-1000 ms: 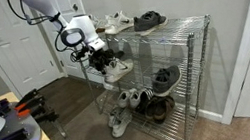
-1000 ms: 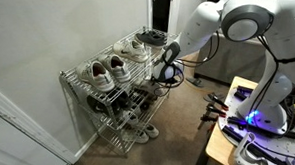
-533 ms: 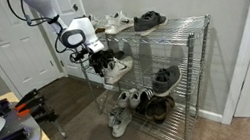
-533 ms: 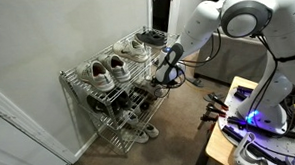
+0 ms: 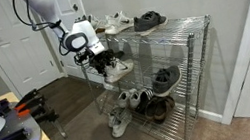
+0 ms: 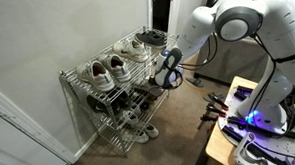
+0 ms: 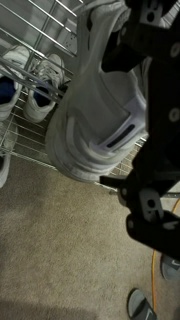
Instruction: Move the white shoe from the second rack to the top rack
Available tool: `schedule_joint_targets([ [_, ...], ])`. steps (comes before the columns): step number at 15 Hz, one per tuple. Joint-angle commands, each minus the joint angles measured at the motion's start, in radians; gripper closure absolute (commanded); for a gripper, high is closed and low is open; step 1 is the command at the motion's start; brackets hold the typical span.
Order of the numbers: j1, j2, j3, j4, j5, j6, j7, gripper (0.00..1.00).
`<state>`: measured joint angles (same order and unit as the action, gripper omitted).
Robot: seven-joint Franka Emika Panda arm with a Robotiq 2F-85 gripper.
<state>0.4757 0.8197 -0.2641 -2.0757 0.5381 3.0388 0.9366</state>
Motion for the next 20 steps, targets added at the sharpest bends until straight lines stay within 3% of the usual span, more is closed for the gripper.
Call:
schedule_joint_targets([
  [1,-0.005,0.022,-0.007,0.001,-0.060,0.022,0.085,0.26],
  [12,0.046,0.000,-0.083,-0.053,-0.130,0.018,0.171,0.96],
  [15,0.062,0.000,-0.106,-0.062,-0.139,0.014,0.180,0.99],
  [20,0.096,-0.014,-0.138,-0.102,-0.169,-0.013,0.200,0.96],
])
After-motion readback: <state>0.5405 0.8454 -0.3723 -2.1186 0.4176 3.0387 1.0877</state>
